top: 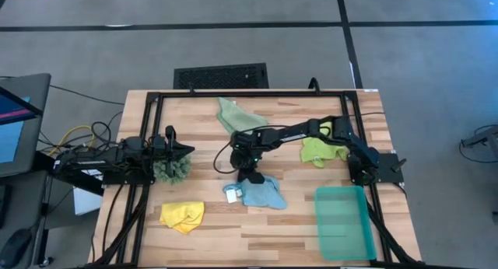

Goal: Fold microfiber towels
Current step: Fold the blue microfiber cloth

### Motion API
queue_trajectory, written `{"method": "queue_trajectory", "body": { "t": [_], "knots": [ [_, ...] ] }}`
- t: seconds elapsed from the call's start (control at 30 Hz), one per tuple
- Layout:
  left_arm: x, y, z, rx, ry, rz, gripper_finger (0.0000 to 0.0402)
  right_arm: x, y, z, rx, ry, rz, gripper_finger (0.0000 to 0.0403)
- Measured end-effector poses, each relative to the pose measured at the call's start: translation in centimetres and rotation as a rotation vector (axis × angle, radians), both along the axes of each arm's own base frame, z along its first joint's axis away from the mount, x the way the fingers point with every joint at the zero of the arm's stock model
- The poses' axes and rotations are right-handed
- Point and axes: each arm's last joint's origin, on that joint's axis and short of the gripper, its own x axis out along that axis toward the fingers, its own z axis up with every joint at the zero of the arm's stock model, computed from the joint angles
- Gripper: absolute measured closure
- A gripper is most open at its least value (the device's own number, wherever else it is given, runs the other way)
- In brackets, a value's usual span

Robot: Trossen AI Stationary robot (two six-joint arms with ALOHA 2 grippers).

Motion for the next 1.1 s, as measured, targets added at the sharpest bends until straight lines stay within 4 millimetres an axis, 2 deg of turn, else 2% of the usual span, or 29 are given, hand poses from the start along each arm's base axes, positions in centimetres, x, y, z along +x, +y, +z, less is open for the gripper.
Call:
{"method": "queue_trajectory", "body": {
  "t": [0.13,0.33,0.57,0.7,0.8,0.97,1.1],
  "knots": [
    [0.0,0.0,0.0,0.0,0.0,0.0,0.0401,-0.1,-0.3,3.0,-0.054,-0.047,-0.058,0.0384],
    [0.0,0.0,0.0,0.0,0.0,0.003,0.0401,-1.5,0.3,10.2,-0.185,-0.157,-0.176,0.0392],
    [0.0,0.0,0.0,0.0,0.0,0.003,0.0401,-6.0,4.2,20.1,-0.402,-0.328,-0.37,0.0397],
    [0.0,0.0,0.0,0.0,0.0,0.003,0.0401,-9.3,7.0,24.2,-0.453,-0.439,-0.463,0.0391],
    [0.0,0.0,0.0,0.0,0.0,0.002,0.0401,-11.8,8.6,24.3,-0.465,-0.492,-0.537,0.0393],
    [0.0,0.0,0.0,0.0,0.0,0.002,0.0401,-16.1,10.3,20.8,-0.457,-0.472,-0.635,0.0396],
    [0.0,0.0,0.0,0.0,0.0,0.003,0.0401,-18.9,11.8,18.4,-0.401,-0.438,-0.602,0.0384]
  ]
}}
